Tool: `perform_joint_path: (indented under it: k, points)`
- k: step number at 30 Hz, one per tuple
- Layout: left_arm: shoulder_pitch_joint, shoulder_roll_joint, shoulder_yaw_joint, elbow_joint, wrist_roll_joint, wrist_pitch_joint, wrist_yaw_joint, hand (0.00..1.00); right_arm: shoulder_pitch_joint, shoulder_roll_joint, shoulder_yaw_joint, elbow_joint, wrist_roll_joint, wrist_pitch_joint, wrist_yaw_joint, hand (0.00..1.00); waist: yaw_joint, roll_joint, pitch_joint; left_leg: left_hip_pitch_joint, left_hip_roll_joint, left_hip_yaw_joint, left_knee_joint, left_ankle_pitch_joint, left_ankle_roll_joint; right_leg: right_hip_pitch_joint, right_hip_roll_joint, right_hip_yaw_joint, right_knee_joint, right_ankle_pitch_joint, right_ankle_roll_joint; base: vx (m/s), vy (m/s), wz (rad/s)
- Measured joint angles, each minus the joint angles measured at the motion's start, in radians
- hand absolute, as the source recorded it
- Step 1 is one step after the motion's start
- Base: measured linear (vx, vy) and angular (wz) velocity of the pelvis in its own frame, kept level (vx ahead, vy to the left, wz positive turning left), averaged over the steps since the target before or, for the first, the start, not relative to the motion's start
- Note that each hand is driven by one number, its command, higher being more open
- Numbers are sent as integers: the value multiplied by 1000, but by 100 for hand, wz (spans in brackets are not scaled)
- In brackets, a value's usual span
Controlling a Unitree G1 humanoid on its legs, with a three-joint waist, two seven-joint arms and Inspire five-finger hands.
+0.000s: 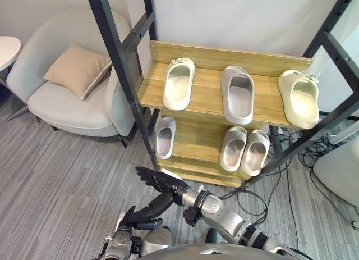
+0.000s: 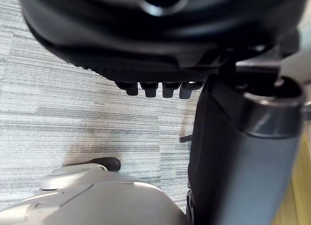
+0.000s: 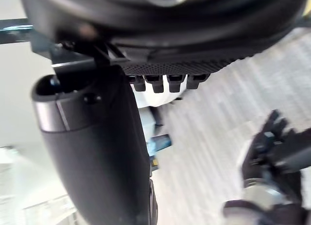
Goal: Organize the slippers on the shoe rack
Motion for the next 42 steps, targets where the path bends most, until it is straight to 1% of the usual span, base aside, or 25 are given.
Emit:
perform_joint_path:
  k: [1, 3, 4, 6, 7, 9, 11, 13, 14, 15, 18, 21, 22, 23, 26, 28, 32, 35, 36, 39, 42]
  points:
    - [3, 2, -5, 0, 1, -2, 5, 100, 0, -14, -14, -56, 7, -15, -1, 100, -6, 1, -2, -1, 0, 2, 0, 0, 0, -2, 0, 2, 0, 0, 0, 1, 4, -8]
    - [4, 6, -21, 1, 4, -2, 7, 100, 1, -38, -97, -195, 38, -49, -3, 100, -18, 2, -6, -1, 0, 8, 3, -1, -2, -7, 0, 9, 2, 3, -1, 23, 9, -8]
    - [4, 5, -22, 3, 6, -2, 8, 100, 2, -39, -118, -215, 42, -55, -4, 100, -21, 3, -7, -1, -1, 9, 3, -1, -2, -7, 1, 10, 2, 6, 2, 35, 12, -5]
    - [6, 4, -33, 8, 9, -3, 7, 100, 7, -38, -251, -313, 43, -95, -48, 100, -32, 11, -14, 0, -2, 10, 14, 2, 5, -5, 0, 17, 1, 6, 2, 46, 21, -8]
    - [6, 4, -37, 8, 9, -3, 8, 100, 8, -37, -278, -328, 43, -103, -57, 100, -34, 13, -14, 0, -3, 10, 15, 1, 6, -5, 0, 20, 1, 6, 2, 49, 27, -11]
    - [8, 5, -50, 8, 10, -3, 7, 100, 10, -37, -396, -383, 36, -135, -115, 100, -43, 19, -18, 4, -4, 11, 17, -2, 9, 0, 0, 24, 1, 6, 2, 27, 18, -6]
    - [12, 5, -51, 8, 10, -3, 7, 100, 10, -34, -451, -398, 4, -158, -158, 100, -49, 22, -18, 10, -4, 11, 17, -3, 10, 5, 0, 24, 1, 6, 2, 0, 0, 0]
    - [19, 4, -52, 8, 10, -5, 7, 100, 9, -38, -529, -420, -63, -188, -227, 100, -59, 26, -19, 17, -3, 10, 17, -5, 11, 11, 0, 25, 1, 6, 2, -33, 5, -2]
    - [22, 4, -52, 8, 10, -6, 7, 100, 9, -39, -543, -425, -86, -192, -242, 100, -62, 27, -20, 18, -3, 11, 16, -5, 11, 11, 0, 26, 1, 6, 2, -57, 6, -4]
    - [28, 2, -52, 8, 10, -9, 6, 100, 9, -51, -566, -433, -144, -198, -277, 100, -67, 32, -23, 21, -3, 12, 15, -8, 7, 12, 0, 29, 2, 5, 1, -49, 8, -5]
    - [45, -1, -52, 0, 11, -21, 5, 100, 7, -78, -608, -439, -263, -213, -337, 100, -70, 41, -30, 26, -3, 12, 3, -11, 3, 11, 0, 32, 2, 4, 0, -16, 2, -2]
    - [54, -2, -52, -6, 12, -25, 4, 100, -3, -93, -664, -439, -338, -215, -376, 100, -70, 45, -34, 25, -4, 10, 0, -11, 3, 10, 0, 31, 1, 3, -1, 0, 0, 0]
    - [54, -2, -52, -6, 12, -25, 3, 100, -10, -95, -687, -439, -360, -215, -396, 100, -70, 45, -34, 23, -4, 9, -1, -11, 3, 9, 0, 31, 1, 3, -1, 35, -3, 3]
    - [55, -2, -52, -7, 12, -27, 0, 100, -22, -104, -718, -434, -393, -215, -429, 100, -70, 45, -34, 20, -4, 7, -2, -7, 10, 7, 0, 29, 1, 3, 0, 35, -2, 3]
    - [57, -1, -52, -11, 13, -28, -14, 100, -67, -126, -765, -406, -436, -212, -476, 100, -72, 45, -34, 9, -6, 5, -4, -4, 14, -6, 0, 28, 1, 3, 3, 40, 3, 2]
    - [58, -1, -52, -16, 13, -28, -15, 100, -94, -126, -778, -379, -441, -208, -488, 100, -72, 45, -34, 3, -7, 3, -5, -3, 15, -11, 0, 26, 1, 3, 4, 37, 3, 4]
    - [59, -1, -53, -22, 13, -28, -16, 100, -158, -144, -786, -253, -483, -166, -511, 100, -68, 42, -34, -1, -9, -6, -13, -2, 17, -15, 0, 18, 0, -1, 7, 28, 2, 6]
    - [59, 0, -53, -23, 13, -29, -17, 100, -169, -170, -785, -168, -512, -132, -516, 100, -62, 39, -34, -12, -11, -14, -13, -1, 19, -25, -1, 11, 0, -1, 8, 10, 3, 6]
    - [59, 1, -53, -23, 13, -30, -17, 100, -174, -174, -785, -142, -512, -128, -518, 100, -62, 38, -33, -16, -11, -16, -13, 0, 20, -27, -1, 9, 0, -1, 8, 19, 1, 9]
    - [59, 5, -53, -24, 13, -35, -17, 100, -177, -199, -785, -52, -512, -93, -521, 100, -59, 31, -29, -23, -13, -29, -13, 1, 21, -30, -1, 0, 0, -1, 8, 8, 2, 9]
    - [59, 8, -53, -26, 13, -36, -17, 100, -182, -199, -783, -11, -512, -82, -522, 100, -59, 26, -26, -28, -13, -29, -13, 1, 22, -37, -1, 0, 0, -1, 8, -3, 1, 1]
